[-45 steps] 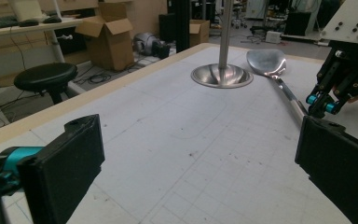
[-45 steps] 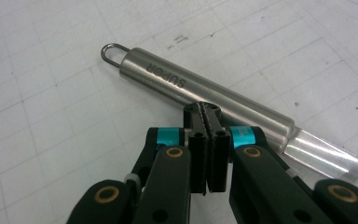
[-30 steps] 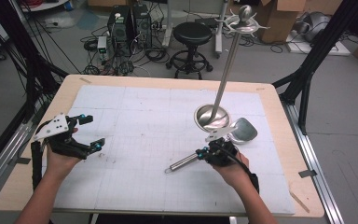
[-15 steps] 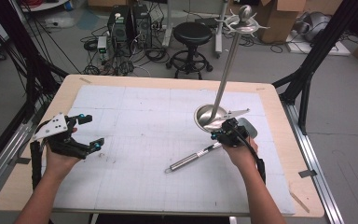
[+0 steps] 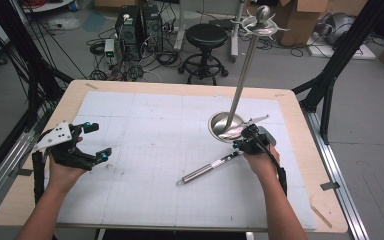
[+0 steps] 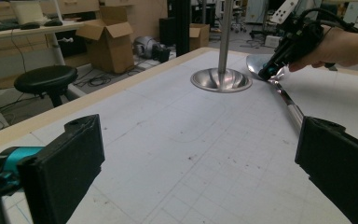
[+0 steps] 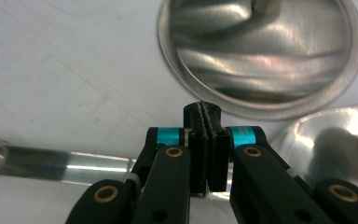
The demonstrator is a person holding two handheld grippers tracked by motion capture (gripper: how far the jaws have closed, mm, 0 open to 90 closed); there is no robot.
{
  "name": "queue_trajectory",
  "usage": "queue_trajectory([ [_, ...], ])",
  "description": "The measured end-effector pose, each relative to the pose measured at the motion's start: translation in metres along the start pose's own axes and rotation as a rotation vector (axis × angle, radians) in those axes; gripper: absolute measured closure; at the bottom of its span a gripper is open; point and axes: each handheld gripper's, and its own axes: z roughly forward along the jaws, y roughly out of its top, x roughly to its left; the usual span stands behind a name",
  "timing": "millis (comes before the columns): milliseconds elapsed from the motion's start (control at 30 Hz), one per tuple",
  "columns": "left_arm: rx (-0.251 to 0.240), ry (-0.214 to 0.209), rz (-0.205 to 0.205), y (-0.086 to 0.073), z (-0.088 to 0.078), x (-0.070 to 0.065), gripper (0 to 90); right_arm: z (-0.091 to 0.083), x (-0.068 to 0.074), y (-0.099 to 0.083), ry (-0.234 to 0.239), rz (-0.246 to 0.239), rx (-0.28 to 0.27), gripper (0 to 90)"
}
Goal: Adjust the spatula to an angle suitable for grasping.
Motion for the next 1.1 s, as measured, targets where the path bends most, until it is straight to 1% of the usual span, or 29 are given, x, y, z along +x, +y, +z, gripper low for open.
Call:
queue_trajectory([
  [67,-0.004,0.0,-0.002,0.0,-0.001,0.0,1.7,0.002,-0.004,-0.006,-0.004,0.014,0.021,89.8],
  [100,-0.004,0.0,-0.004,0.0,-0.001,0.0,1.7,0.001,-0.006,-0.008,0.003,0.021,0.001,89.8],
  [133,-0.005,-0.002,-0.002,0.0,-0.001,0.0,1.7,-0.002,-0.009,-0.011,0.016,0.04,-0.006,89.8],
  [200,-0.004,-0.001,-0.004,0.0,-0.001,0.0,1.7,-0.002,-0.009,-0.012,0.014,0.032,-0.01,89.9],
  [267,-0.009,-0.005,-0.008,0.001,0.0,-0.001,1.7,-0.003,-0.007,-0.012,0.015,0.038,-0.005,90.0],
  [333,-0.015,-0.01,-0.008,0.001,0.0,-0.002,1.7,-0.003,-0.008,-0.012,0.011,0.02,-0.008,90.0],
  [467,-0.014,-0.013,-0.004,0.002,0.001,-0.003,1.7,-0.004,-0.007,-0.013,0.019,0.034,0.0,90.0],
  [533,-0.011,-0.016,-0.004,0.002,0.001,-0.003,1.7,-0.005,-0.008,-0.014,0.018,0.029,0.004,90.0],
  [633,-0.013,-0.015,-0.004,0.002,0.0,-0.003,1.7,-0.009,-0.007,-0.016,0.019,0.038,0.017,90.0],
  [700,-0.015,-0.013,-0.005,0.002,0.0,-0.003,1.7,-0.012,-0.007,-0.021,0.017,0.025,0.018,90.0],
  [733,-0.016,-0.013,-0.006,0.002,0.0,-0.002,1.7,-0.014,-0.006,-0.024,0.021,0.044,0.024,90.0],
  [767,-0.016,-0.013,-0.005,0.002,-0.001,-0.002,1.7,-0.016,-0.007,-0.027,0.028,0.04,0.023,90.0],
  [800,-0.014,-0.013,-0.006,0.002,0.0,-0.002,1.7,-0.018,-0.007,-0.029,0.033,0.046,0.023,90.0],
  [900,-0.013,-0.015,-0.003,0.002,0.0,-0.003,1.7,-0.024,-0.005,-0.037,0.033,0.028,0.021,90.0],
  [933,-0.013,-0.016,-0.004,0.002,0.0,-0.003,1.7,-0.026,-0.004,-0.039,0.032,0.034,0.027,90.0],
  [1000,-0.013,-0.016,-0.004,0.002,0.001,-0.003,1.7,-0.031,-0.003,-0.045,0.04,0.028,0.029,90.0],
  [1033,-0.012,-0.016,-0.004,0.002,0.001,-0.003,1.7,-0.031,-0.003,-0.045,0.04,0.028,0.029,90.0],
  [1100,-0.008,-0.015,-0.003,0.002,0.001,-0.003,1.7,-0.034,0.0,-0.048,0.034,0.013,0.043,90.0],
])
